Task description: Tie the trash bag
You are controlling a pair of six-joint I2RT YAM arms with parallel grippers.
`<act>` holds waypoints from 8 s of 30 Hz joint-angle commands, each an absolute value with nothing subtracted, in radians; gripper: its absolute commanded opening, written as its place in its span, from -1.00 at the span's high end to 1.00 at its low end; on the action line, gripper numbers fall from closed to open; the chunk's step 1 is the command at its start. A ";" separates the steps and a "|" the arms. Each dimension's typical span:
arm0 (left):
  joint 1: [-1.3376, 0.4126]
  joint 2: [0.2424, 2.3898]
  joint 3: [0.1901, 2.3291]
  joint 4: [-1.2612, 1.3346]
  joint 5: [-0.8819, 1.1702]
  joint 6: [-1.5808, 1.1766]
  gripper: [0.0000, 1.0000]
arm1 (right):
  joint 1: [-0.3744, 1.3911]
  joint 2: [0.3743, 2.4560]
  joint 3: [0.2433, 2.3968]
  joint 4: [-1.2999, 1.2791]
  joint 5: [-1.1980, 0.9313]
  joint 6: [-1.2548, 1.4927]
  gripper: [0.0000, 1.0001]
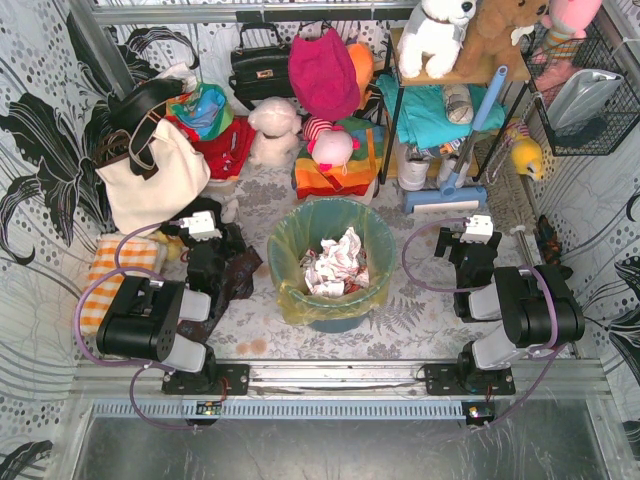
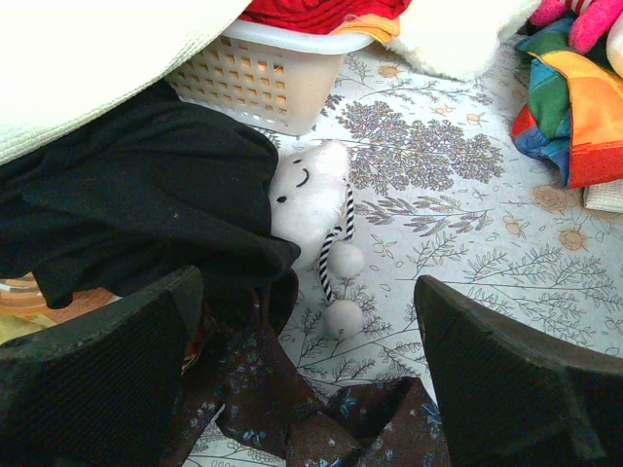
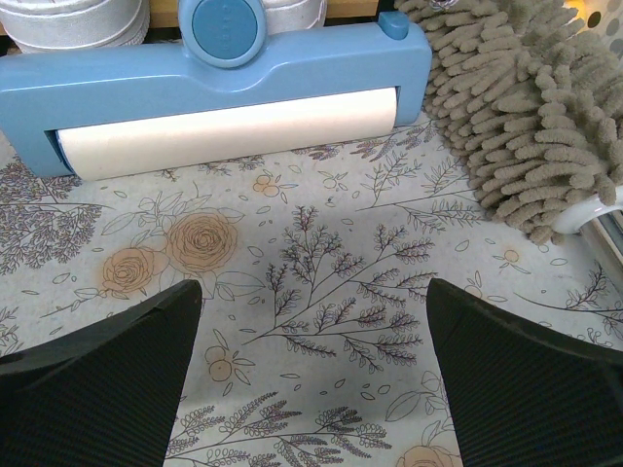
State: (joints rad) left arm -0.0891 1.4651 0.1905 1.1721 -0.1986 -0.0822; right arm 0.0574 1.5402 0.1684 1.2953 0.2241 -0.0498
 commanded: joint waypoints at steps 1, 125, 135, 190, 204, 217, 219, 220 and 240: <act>-0.081 1.469 0.210 1.210 -0.187 -0.090 -0.96 | 0.054 1.543 0.183 1.331 0.227 -0.046 -0.94; -0.469 1.069 1.223 -0.664 0.283 -0.503 0.61 | 0.501 1.131 1.314 -0.742 -0.316 0.534 1.00; -0.469 1.127 1.296 -0.702 0.245 -0.463 0.24 | 0.501 1.079 1.307 -0.729 -0.267 0.570 0.57; -0.469 1.091 1.204 -0.649 0.289 -0.528 0.04 | 0.318 1.036 0.583 -0.202 -0.471 0.861 -0.01; -0.469 1.091 1.204 -0.635 0.302 -0.536 0.08 | 0.296 0.974 0.380 0.111 -0.535 1.145 0.06; -0.469 1.071 1.184 -0.619 0.307 -0.559 0.13 | 0.295 0.850 0.211 0.367 -0.526 1.443 0.31; -0.469 1.070 1.179 -0.616 0.307 -0.564 0.14 | 0.295 0.844 0.207 0.370 -0.527 1.450 0.45; -0.469 1.069 1.178 -0.614 0.307 -0.567 0.15 | 0.295 0.841 0.205 0.370 -0.526 1.450 0.52; -0.470 1.070 1.190 -0.633 0.282 -0.568 0.23 | 0.295 0.632 0.360 0.056 -0.373 1.312 1.00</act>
